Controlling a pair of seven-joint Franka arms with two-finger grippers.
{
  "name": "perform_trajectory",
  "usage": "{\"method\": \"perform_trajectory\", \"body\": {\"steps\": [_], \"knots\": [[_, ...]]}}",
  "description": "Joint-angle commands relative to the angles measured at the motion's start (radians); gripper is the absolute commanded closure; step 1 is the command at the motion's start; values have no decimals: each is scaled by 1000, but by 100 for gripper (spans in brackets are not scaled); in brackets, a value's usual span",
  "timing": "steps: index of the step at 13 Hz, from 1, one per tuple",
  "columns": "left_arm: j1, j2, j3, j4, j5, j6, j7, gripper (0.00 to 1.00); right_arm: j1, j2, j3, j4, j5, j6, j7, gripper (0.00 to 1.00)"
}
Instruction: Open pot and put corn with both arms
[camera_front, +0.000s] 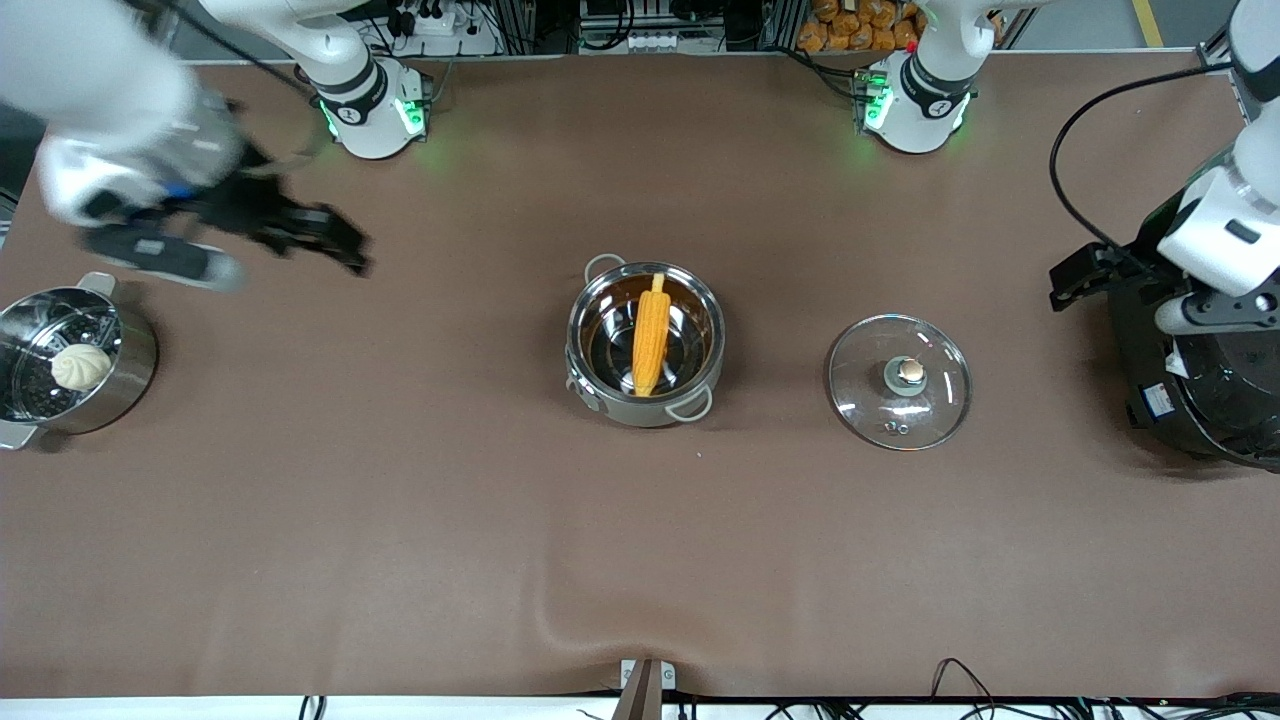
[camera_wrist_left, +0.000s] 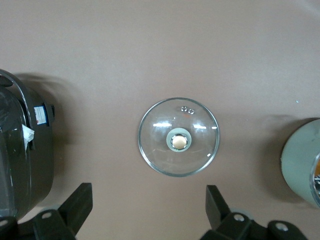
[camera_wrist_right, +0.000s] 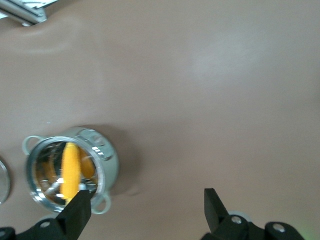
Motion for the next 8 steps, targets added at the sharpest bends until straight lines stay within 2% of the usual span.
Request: {"method": "perform_trajectory", "body": {"steps": [1,4,6,8], "knots": [[-3,-7,7,23,-22,-31,22,0,-134,-61,15,-57,4,-5,-204,0],[-8,-34,5,5,-20,-84,21,0,-226,-98,7,-92,-106,-2,-488,0],[-7,-31,11,8,-20,-86,38,0,-254,-120,-23,-138,-106,6,-551,0],[-2,-30,10,12,-20,-88,87,0,-253,-143,-48,-193,-103,86,-567,0]]}}
